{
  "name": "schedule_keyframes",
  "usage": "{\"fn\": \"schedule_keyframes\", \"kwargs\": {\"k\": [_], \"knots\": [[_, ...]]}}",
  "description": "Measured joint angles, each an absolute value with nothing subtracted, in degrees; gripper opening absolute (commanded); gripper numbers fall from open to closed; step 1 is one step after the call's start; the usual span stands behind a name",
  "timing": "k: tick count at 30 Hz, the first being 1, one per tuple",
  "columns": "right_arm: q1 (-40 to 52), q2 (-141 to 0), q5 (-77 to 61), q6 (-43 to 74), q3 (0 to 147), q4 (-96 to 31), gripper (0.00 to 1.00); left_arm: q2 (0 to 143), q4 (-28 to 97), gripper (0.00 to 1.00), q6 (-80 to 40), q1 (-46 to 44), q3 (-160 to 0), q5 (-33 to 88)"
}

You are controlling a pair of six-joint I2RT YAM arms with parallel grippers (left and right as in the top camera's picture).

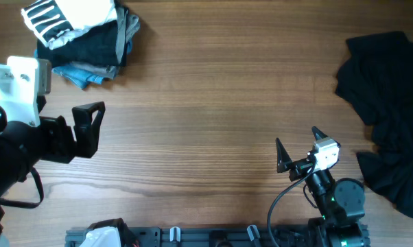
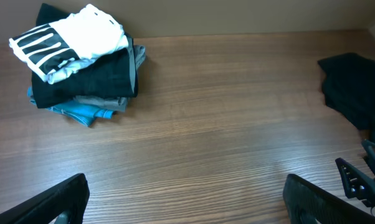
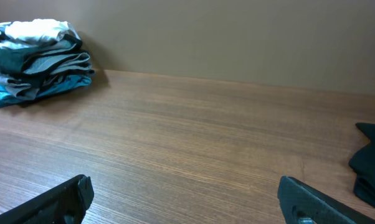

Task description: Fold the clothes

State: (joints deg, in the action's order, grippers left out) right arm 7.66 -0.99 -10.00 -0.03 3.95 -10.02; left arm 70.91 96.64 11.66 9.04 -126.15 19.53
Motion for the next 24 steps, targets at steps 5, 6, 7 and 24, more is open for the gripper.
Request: {"fn": "schedule_keyframes", "kwargs": {"k": [5,6,7,24], "knots": [[7.66,-0.99,-10.0,-0.03,3.95,-10.02,1.0,70.91,96.62,1.0,11.66,9.04,-126.15,19.42],[7.66,-0.99,-10.0,-0.01,3.95,-10.02,1.0,70.78,96.44,1.0,11.68,9.04,-126.15,18.59],[7.66,-0.99,-10.0,-0.03,3.95,-10.02,1.0,70.32,94.8,1.0,11.7,9.04,-125.73,17.69],[7.66,-0.73,-9.98,-0.03,3.95,-9.96,1.0,16.71,17.85,1.0,-0.82,6.57,-37.1,17.91]]}}
